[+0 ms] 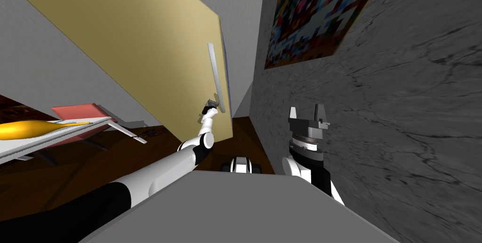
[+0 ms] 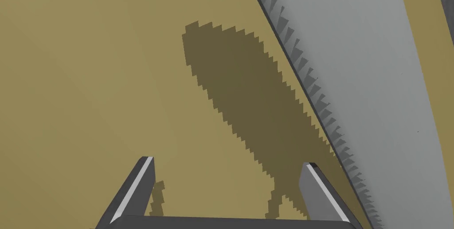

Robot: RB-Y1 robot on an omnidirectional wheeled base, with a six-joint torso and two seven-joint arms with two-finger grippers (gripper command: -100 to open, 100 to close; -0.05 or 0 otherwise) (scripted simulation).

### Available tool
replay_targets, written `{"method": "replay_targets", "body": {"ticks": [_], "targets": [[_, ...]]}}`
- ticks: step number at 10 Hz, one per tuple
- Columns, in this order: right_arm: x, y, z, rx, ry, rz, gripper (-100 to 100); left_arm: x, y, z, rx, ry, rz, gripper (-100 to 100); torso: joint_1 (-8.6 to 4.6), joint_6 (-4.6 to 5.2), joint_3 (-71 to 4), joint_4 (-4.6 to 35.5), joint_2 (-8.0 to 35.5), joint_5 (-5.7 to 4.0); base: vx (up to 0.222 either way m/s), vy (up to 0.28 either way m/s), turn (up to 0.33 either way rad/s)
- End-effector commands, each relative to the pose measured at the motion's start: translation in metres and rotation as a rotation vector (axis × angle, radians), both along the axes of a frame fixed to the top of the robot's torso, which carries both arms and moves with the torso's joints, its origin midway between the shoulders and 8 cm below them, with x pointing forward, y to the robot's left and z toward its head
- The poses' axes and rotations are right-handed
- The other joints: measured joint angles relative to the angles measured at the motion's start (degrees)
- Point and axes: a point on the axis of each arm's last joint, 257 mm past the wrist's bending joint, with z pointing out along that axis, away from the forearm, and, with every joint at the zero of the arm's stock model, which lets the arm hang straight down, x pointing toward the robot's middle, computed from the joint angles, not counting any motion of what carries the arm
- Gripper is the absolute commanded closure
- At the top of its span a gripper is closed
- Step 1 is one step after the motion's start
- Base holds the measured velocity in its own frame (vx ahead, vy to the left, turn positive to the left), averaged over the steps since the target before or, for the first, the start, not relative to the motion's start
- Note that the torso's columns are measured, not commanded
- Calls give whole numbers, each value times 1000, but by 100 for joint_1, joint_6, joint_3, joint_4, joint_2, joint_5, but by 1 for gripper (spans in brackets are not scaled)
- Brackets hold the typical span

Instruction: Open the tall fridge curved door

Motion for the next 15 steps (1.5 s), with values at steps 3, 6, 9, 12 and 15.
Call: {"method": "replay_targets", "body": {"ticks": [3,6,9,12,15], "targets": [[0,0,0,0,0,0,0,12,-46,-18,-81,30,-67,-100,-65,99,-17,-25,-24,-10,-6,-20,32],[0,0,0,0,0,0,0,12,-46,-18,-81,30,-67,-100,-85,103,-21,-29,-31,-15,2,6,-4],[0,0,0,0,0,0,0,16,-68,-26,-113,42,-96,-100,-98,118,-24,-39,-34,-14,-5,-14,22],[0,0,0,0,0,0,0,9,-30,-12,-107,9,-40,-100,-22,52,-27,-21,-45,-3,45,46,60],[0,0,0,0,0,0,0,12,-43,-11,-108,10,-64,100,28,4,36,15,61,8,-109,85,-56]]}}
